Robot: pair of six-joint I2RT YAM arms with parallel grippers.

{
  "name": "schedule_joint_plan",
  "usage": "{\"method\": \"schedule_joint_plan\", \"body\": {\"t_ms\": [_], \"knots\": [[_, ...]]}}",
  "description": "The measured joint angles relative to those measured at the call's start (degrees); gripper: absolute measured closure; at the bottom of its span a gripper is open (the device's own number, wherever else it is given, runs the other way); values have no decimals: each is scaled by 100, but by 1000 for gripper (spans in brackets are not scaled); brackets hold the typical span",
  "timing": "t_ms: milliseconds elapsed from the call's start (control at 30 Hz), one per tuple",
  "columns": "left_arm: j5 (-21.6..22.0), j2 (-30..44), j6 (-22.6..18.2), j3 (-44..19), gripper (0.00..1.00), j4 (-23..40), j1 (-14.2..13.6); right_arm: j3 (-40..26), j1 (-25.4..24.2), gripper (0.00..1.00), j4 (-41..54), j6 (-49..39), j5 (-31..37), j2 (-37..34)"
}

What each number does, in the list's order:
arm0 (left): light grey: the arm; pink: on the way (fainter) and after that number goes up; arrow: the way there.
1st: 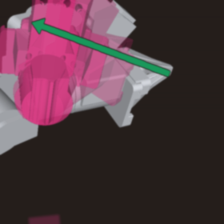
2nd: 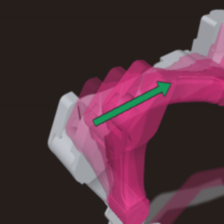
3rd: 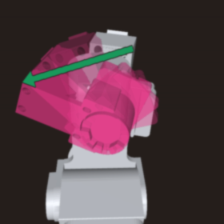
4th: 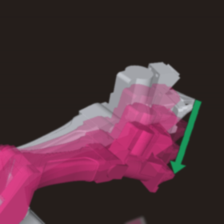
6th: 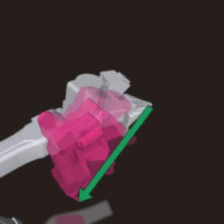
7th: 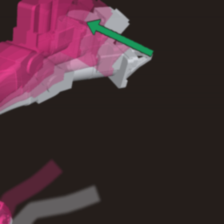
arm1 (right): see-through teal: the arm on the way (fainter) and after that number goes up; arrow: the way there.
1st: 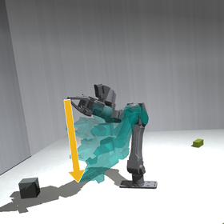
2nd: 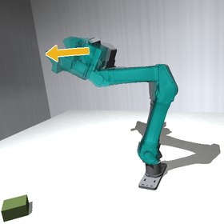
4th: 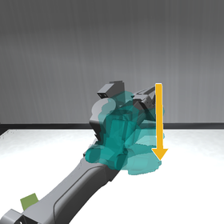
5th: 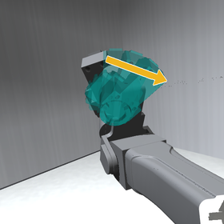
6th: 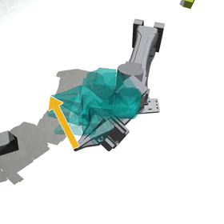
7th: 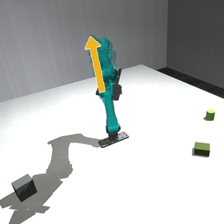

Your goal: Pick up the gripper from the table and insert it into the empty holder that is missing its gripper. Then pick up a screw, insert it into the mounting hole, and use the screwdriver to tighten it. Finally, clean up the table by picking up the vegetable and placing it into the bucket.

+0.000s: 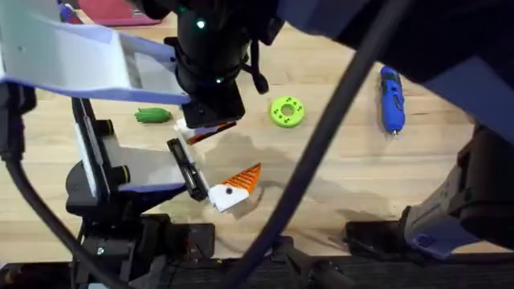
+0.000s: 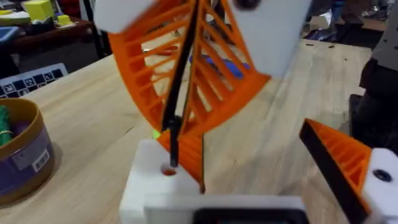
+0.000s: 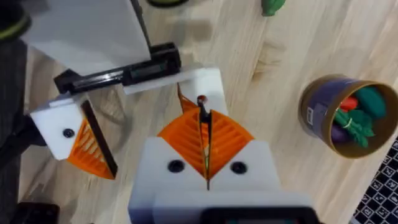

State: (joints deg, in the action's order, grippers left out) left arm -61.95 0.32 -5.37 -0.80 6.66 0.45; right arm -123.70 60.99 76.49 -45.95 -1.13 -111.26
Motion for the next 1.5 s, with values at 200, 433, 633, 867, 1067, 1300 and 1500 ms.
{"method": "schedule_joint_plan", "body": {"t_ms": [200, 433, 633, 867, 1067, 1300, 1500], "knots": [[0, 0, 0, 0, 16, 0, 0, 0, 0, 996, 0, 2, 3, -15], [0, 0, 0, 0, 15, 0, 0, 0, 0, 996, 0, 2, 4, -15], [0, -2, 0, 0, 15, 0, 0, 0, 0, 996, -4, 2, 4, -56], [0, 0, -2, 0, 14, 0, 0, 0, 7, 996, -4, 2, 22, -142], [0, -2, -2, 0, 14, 0, 0, 0, 51, 996, -8, 2, 24, -153], [-15, 0, 0, 0, 15, 2, 0, 0, 118, 996, -18, 2, 28, -153], [-20, 0, 0, 0, 15, 0, 0, -2, 125, 996, 2, 4, 45, -204]]}}
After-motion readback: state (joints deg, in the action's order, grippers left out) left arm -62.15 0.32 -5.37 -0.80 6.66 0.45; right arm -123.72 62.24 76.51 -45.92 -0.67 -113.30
